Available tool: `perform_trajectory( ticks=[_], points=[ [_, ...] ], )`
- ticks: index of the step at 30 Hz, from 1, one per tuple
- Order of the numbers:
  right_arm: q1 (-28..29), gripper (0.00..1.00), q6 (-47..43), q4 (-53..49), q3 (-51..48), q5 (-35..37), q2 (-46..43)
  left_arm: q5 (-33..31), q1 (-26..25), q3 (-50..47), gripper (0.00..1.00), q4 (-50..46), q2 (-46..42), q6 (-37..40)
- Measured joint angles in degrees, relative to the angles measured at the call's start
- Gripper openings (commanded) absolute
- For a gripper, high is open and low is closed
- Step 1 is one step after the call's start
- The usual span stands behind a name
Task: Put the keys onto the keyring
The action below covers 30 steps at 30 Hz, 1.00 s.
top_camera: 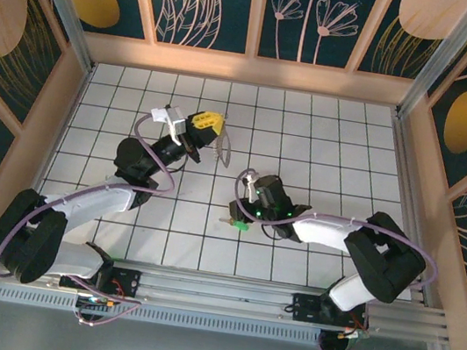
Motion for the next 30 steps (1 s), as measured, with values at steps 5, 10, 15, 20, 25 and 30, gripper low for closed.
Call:
perform_trajectory(
  ticks=[5,10,15,20,25,30],
  points=[
    [3.5,0.37,-0.7,-3.06,2.01,3.52,1.95,-0.33,0.68,-0.07,0.0,0.52,-0.28,-0.02],
    [6.27,0.36,-1.38,-5.68,3.67,6.91,3.85,-0.63,1.14,-0.07,0.0,0.52,-0.33,-0.04],
    [8.17,0.35,-1.75,-7.78,4.96,10.23,5.14,-0.63,1.51,-0.07,0.0,0.52,-0.33,-0.07],
    [8.98,0.33,-1.75,-9.01,5.35,12.61,5.22,-0.61,1.51,-0.07,0.0,0.52,-0.33,-0.07],
    [9.14,0.32,-1.75,-9.46,5.44,13.81,5.22,-0.59,1.51,-0.07,0.0,0.57,-0.33,-0.09],
    [9.14,0.3,-1.75,-9.62,5.44,13.99,5.22,-0.57,1.53,-0.07,0.0,0.96,-0.33,-0.09]
  ],
)
